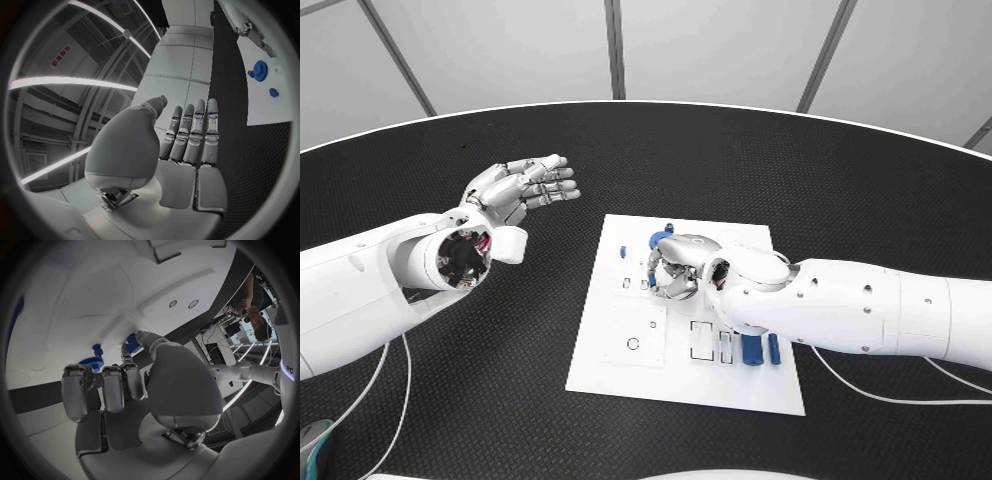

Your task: Assemble the parts on the task board

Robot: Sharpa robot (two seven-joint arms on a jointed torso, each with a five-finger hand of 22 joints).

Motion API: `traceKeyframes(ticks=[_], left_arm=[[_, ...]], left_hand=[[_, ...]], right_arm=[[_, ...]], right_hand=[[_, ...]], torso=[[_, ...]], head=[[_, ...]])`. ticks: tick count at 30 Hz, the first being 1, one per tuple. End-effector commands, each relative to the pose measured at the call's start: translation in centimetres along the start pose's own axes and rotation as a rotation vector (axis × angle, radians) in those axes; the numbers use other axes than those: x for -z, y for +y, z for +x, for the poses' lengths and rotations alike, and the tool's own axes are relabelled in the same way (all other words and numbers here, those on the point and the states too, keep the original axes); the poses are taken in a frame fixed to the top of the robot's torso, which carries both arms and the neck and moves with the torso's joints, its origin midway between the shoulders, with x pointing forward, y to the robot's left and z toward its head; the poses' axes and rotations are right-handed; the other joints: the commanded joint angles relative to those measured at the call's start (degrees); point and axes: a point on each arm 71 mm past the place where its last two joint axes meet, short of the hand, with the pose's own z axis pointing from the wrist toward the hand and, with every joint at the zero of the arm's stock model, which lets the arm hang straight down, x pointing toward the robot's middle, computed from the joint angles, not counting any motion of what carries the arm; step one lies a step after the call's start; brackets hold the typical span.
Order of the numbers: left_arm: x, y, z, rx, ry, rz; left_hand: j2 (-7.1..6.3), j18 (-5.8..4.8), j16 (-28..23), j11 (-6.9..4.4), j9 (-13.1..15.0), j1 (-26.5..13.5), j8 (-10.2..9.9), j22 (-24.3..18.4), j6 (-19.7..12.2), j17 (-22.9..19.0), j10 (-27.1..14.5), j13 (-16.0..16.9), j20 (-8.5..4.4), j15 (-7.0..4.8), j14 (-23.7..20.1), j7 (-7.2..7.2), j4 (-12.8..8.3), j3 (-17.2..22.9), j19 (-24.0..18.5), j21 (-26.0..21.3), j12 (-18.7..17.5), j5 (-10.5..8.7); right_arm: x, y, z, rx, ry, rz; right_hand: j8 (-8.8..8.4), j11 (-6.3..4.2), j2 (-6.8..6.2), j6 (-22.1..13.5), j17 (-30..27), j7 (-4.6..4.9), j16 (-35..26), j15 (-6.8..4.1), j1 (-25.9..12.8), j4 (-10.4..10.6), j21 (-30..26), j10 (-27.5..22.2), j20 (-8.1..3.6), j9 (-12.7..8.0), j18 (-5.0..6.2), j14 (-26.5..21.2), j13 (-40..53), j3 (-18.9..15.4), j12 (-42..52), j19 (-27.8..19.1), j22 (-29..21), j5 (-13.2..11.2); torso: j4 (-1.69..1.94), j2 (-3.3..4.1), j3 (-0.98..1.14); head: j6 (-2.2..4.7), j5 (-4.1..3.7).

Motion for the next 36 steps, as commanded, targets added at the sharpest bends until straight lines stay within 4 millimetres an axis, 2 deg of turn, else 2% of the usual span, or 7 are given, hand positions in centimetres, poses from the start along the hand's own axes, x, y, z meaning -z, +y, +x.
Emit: traceKeyframes(ticks=[1, 15, 20, 29, 32, 35, 36], left_arm=[[0.0, 0.0, 0.0, 0.0, 0.0, 0.0], [0.0, 0.0, 0.0, 0.0, -0.001, 0.0], [0.0, 0.0, 0.0, 0.0, -0.001, 0.001], [-0.1, 0.1, -0.1, 0.0, 0.0, -0.001], [-0.2, 0.2, -0.2, -0.001, 0.003, -0.012], [-0.3, 0.4, -0.1, -0.014, 0.016, -0.024], [-0.3, 0.5, 0.0, -0.022, 0.023, -0.032]], left_hand=[[-0.07, 0.71, -0.25, 0.06, -0.08, -0.39, -0.24, -0.08, 0.04, 0.09, 0.28, 0.04, 0.04, 0.01, -0.05, 1.33, 0.11, 0.38, 0.24, 0.35, -0.21, -0.28], [-0.07, 0.71, -0.25, 0.06, -0.08, -0.39, -0.24, -0.08, 0.04, 0.09, 0.28, 0.04, 0.04, 0.01, -0.05, 1.33, 0.11, 0.38, 0.24, 0.35, -0.21, -0.28], [-0.07, 0.71, -0.25, 0.06, -0.08, -0.39, -0.24, -0.08, 0.04, 0.09, 0.28, 0.04, 0.04, 0.01, -0.05, 1.33, 0.11, 0.38, 0.24, 0.35, -0.21, -0.28], [-0.07, 0.71, -0.27, 0.07, -0.08, -0.43, -0.26, -0.1, 0.04, 0.12, 0.29, 0.04, 0.04, 0.01, -0.05, 1.33, 0.11, 0.46, 0.25, 0.35, -0.26, -0.28], [-0.1, 0.75, -0.17, -0.03, -0.05, -0.33, -0.19, -0.1, 0.17, 0.21, 0.48, 0.07, 0.0, -0.07, 0.21, 1.2, 0.0, 0.62, 0.38, 0.45, -0.26, -0.28], [-0.19, 0.86, 0.98, -0.43, 0.06, -0.02, 0.03, 0.22, 0.66, 0.87, 1.22, 0.11, -0.48, -0.73, 2.51, 0.91, -0.39, 1.21, 1.77, 1.4, -0.23, -0.27], [-0.19, 0.88, 1.57, -0.59, 0.09, 0.0, 0.09, 0.44, 0.8, 1.2, 1.48, 0.11, -0.83, -1.04, 3.69, 0.81, -0.47, 1.44, 2.56, 1.97, -0.24, -0.28]], right_arm=[[0.0, 0.0, 0.0, 0.0, 0.001, 0.0], [0.1, 0.0, -0.1, -0.003, -0.007, -0.002], [0.4, 0.1, -0.3, -0.015, -0.034, -0.015], [2.4, 0.2, -1.1, -0.052, -0.101, -0.058], [4.3, -0.1, -2.1, -0.111, -0.151, -0.12], [5.6, -0.7, -3.3, -0.194, -0.198, -0.165], [6.2, -1.2, -3.7, -0.234, -0.214, -0.171]], right_hand=[[-0.5, 0.55, -0.91, -0.65, 13.76, 0.03, -0.3, 0.39, -0.16, -0.29, 0.15, 0.4, 0.37, -0.16, -0.86, 5.74, 9.26, 0.1, -0.44, 5.97, 15.1, 0.03], [-1.3, 0.98, -1.88, -2.02, 13.51, 0.47, -0.38, 0.79, -0.55, -0.33, 0.15, -0.12, 0.79, -0.67, -0.86, 5.68, 8.81, -0.32, -0.9, 5.97, 15.1, -0.43], [-3.01, 1.6, -2.5, -4.82, 13.46, 1.16, -0.4, 1.32, -0.81, -0.02, 0.15, -0.76, 1.26, -1.52, -0.86, 5.67, 8.27, -2.31, -1.4, 5.97, 15.1, -2.06], [-4.42, 2.23, -0.22, -5.75, 13.27, 1.72, -0.47, 1.98, 3.63, 3.65, 0.15, -1.38, 2.02, -2.4, -0.86, 5.62, 7.71, -13.62, -1.63, 5.97, 15.1, -3.31], [-4.33, 1.91, 0.18, -5.26, 12.72, 1.26, -0.67, 1.79, 4.8, 5.36, 0.15, -0.97, 1.97, -2.44, -0.86, 5.48, 8.02, -15.52, -1.22, 5.97, 15.1, -3.37], [-2.65, 1.17, 0.91, -2.38, 10.91, 0.52, -1.4, 1.03, 6.2, 6.33, -0.86, -1.65, 1.34, -1.9, -0.58, 5.0, 7.3, -14.89, -1.9, 5.29, 14.64, -3.21], [-2.16, 0.95, 0.88, -1.7, 8.22, 0.34, -2.58, 0.81, 6.71, 6.74, -4.05, -3.09, 1.09, -1.8, 0.27, 4.25, 5.84, -14.42, -3.35, 3.19, 13.19, -3.08]], torso=[[0.02, 0.02, 0.0], [0.05, -0.03, -0.02], [0.09, -0.03, 0.04], [0.13, -0.14, 0.05], [0.05, -0.29, 0.02], [-0.13, -0.4, -0.07], [-0.28, -0.5, -0.05]], head=[[-0.04, -0.03], [-0.12, -0.05], [-0.07, -0.1], [0.14, -0.1], [0.56, -0.13], [1.01, -0.3], [1.06, -0.34]])
